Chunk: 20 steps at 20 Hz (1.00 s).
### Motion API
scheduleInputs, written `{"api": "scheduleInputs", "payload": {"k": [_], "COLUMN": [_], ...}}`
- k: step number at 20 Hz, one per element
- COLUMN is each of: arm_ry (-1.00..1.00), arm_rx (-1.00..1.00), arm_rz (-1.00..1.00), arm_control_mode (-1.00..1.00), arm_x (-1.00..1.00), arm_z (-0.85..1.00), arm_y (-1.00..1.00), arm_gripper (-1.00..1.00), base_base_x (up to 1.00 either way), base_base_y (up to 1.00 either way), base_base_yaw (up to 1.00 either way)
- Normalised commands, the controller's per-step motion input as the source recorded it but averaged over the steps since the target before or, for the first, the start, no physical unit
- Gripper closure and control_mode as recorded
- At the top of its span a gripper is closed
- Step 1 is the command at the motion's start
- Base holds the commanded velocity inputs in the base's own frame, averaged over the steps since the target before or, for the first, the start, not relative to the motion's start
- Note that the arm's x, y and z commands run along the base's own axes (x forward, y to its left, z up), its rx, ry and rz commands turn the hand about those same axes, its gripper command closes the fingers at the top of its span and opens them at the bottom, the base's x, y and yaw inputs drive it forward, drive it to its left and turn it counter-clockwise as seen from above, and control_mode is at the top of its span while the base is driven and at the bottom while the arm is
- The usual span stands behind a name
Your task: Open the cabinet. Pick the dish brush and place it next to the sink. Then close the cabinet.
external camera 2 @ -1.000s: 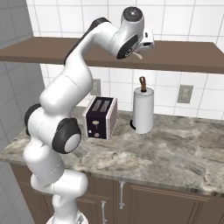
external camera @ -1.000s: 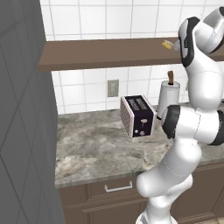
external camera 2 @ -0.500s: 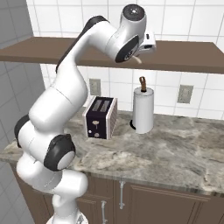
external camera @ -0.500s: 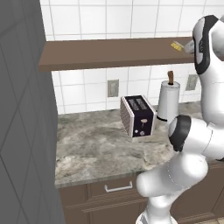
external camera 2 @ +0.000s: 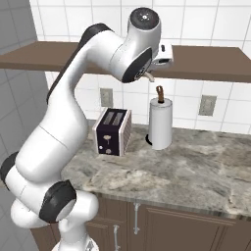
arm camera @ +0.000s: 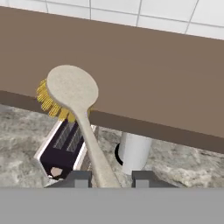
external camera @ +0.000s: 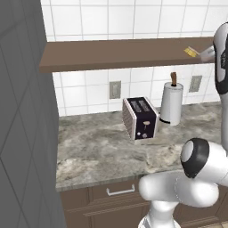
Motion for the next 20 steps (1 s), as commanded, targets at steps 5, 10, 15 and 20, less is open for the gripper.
{"api": "scheduleInputs", "payload": {"k": [5,10,15,20], "arm_ry": [0.00,0.00,0.00,0.07], "arm_rx": [0.00,0.00,-0.02,-0.07], "arm_rz": [0.00,0.00,0.00,0.00], "arm_control_mode": [-1.00,-1.00,-1.00,-1.00], "arm_x": [-0.91,-0.98,-0.98,-0.77], "arm_z": [0.00,0.00,0.00,-0.12], "arm_y": [0.15,0.21,0.26,0.46], "arm_gripper": [1.00,1.00,1.00,1.00], "base_base_x": [0.00,0.00,0.00,0.00], "base_base_y": [0.00,0.00,0.00,0.00], "base_base_yaw": [0.00,0.00,0.00,0.00]}}
